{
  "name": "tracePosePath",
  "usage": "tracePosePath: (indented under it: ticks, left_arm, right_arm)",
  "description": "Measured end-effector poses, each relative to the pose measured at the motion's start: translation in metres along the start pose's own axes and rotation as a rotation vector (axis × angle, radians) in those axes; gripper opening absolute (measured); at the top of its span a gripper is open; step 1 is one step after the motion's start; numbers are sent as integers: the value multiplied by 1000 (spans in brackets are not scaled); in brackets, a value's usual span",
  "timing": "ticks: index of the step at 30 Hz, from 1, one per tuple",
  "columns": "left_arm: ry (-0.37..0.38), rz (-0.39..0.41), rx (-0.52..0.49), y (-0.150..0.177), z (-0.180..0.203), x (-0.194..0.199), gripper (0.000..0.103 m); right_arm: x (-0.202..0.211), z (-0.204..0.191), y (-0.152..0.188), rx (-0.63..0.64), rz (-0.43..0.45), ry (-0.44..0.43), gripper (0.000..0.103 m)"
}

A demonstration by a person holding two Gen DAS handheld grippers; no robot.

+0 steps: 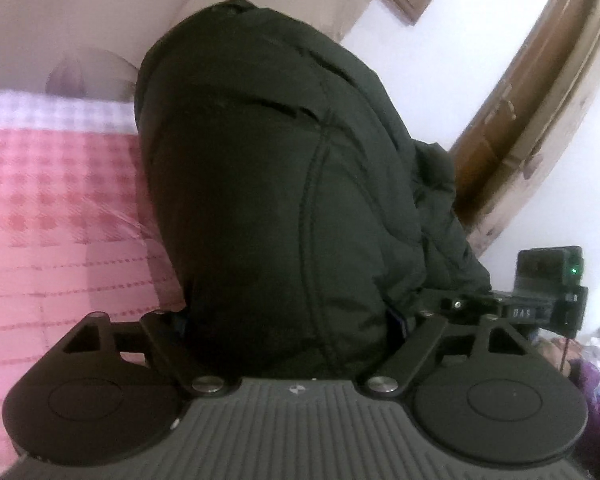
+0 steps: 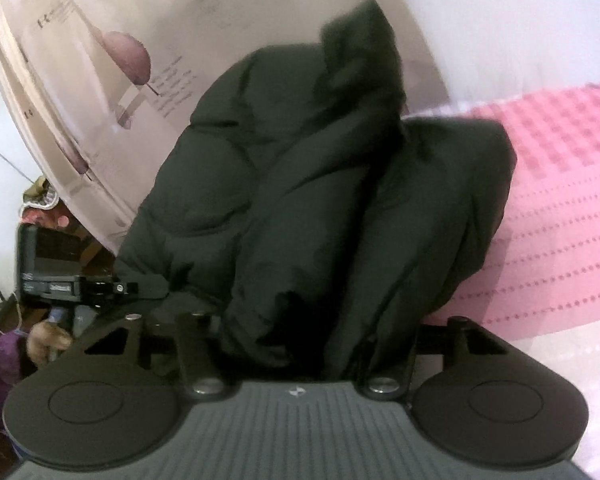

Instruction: Fold large clothes

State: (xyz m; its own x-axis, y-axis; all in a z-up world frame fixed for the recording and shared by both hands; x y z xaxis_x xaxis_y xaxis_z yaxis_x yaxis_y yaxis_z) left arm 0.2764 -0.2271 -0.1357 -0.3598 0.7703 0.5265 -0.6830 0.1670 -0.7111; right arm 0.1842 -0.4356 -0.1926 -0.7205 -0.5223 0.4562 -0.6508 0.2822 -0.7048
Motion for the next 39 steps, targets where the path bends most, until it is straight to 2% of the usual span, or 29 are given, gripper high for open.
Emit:
tracePosePath:
  ticks: [6, 14, 23, 31, 33, 34, 37, 39]
  left_arm:
    - [-45, 40, -12, -7, 0, 40, 79]
    - [-89, 89, 20, -4, -5, 109, 79]
    - [-119, 116, 81, 33, -12, 167, 79]
    - [-156, 117, 93, 75, -30, 187, 79]
    - [-186, 119, 98, 84, -36, 186, 84]
    - [-208, 124, 99, 88, -39, 186, 89]
    - [-285, 162, 78, 96, -40, 189, 100]
    - [-349, 201, 39, 101, -36, 192, 103]
  right_arm:
    - [-9, -35, 3, -3, 23, -50, 46]
    - [-14, -105, 4, 52, 37, -126, 43]
    - [-11, -160, 35, 120, -3, -152, 43]
    - [-19, -168, 79, 84, -38, -141, 43]
    - [-25, -162, 84, 63, -45, -133, 46]
    - [-26, -159, 86, 68, -48, -126, 48]
    - [-33, -158, 91, 90, -47, -99, 59]
    - [-38, -157, 95, 106, -41, -63, 74]
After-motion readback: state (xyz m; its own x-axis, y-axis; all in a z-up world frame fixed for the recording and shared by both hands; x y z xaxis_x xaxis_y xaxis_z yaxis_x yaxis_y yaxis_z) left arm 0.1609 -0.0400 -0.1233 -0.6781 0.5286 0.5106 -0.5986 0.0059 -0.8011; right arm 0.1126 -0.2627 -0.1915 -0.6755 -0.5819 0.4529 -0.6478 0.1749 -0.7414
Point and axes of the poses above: each gripper's, at about its wrist camera, not at the fingertips, and x roughly against the way its jaws point, z to its right, y to its underside, the point moved 10 cm from there along -x, roughly the way its jaws point
